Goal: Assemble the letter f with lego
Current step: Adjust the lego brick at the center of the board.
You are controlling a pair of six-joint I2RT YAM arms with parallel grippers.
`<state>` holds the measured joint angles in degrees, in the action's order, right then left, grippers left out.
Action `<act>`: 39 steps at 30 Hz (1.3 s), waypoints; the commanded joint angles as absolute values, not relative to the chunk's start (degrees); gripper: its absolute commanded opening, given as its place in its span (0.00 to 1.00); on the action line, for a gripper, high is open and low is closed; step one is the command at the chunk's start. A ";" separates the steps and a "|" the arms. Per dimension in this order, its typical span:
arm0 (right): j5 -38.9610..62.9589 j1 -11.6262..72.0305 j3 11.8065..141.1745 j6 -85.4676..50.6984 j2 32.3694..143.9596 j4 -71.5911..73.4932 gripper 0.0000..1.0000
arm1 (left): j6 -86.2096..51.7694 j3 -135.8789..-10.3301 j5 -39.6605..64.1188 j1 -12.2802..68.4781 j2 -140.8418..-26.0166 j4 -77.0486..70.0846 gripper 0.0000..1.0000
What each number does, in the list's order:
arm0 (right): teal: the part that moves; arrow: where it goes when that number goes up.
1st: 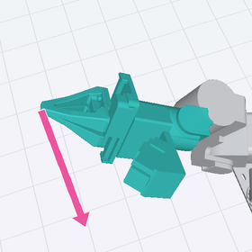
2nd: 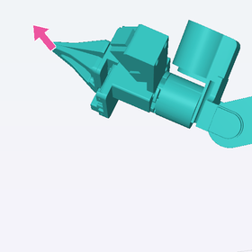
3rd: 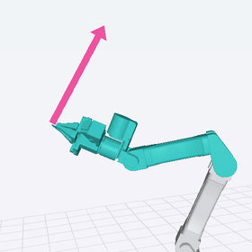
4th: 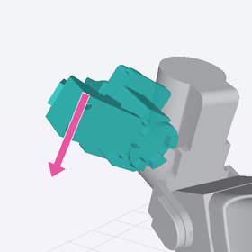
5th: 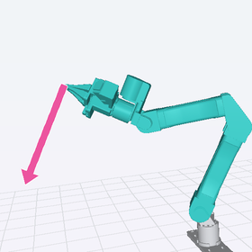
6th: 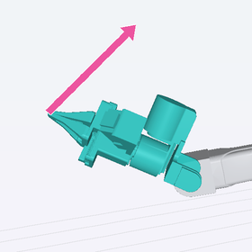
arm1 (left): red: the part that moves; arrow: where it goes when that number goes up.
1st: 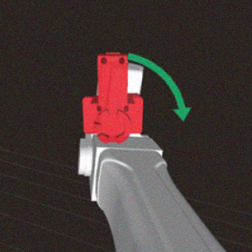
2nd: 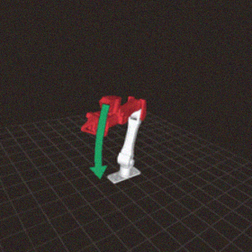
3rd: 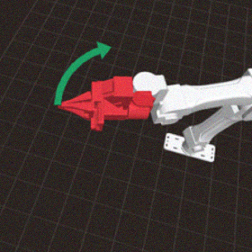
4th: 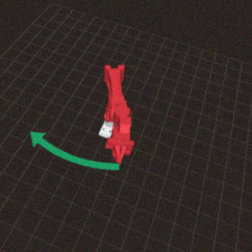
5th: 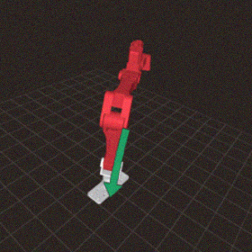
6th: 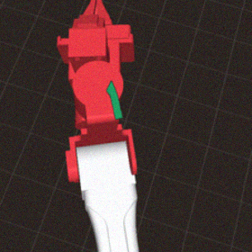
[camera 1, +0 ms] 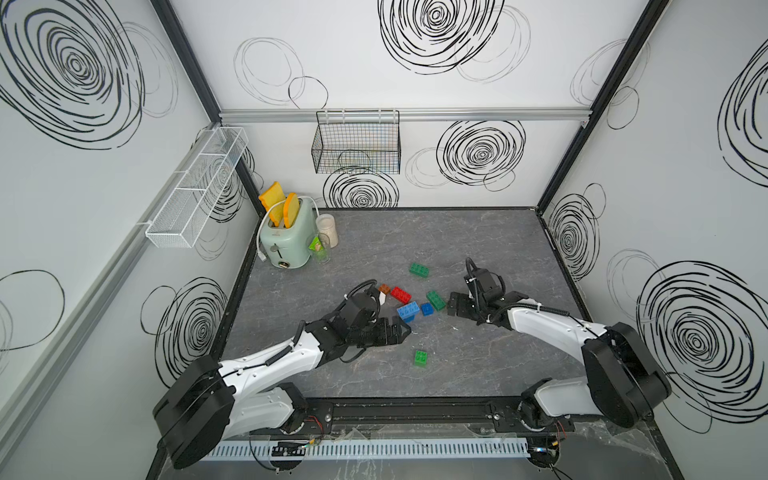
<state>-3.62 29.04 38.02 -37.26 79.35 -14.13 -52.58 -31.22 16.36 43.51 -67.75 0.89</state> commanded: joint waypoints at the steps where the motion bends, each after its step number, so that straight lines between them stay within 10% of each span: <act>1: -2.54 28.83 36.41 -37.12 79.74 -11.04 0.99 | -59.43 -30.22 15.74 43.78 -70.24 -9.13 0.98; 39: -11.87 28.19 36.22 -36.47 89.35 -11.55 0.99 | -67.70 -38.76 19.60 40.93 -93.67 -24.73 0.98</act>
<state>-12.19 28.99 37.85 -34.26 87.39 -6.09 -67.96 -37.34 19.20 41.87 -92.95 -22.46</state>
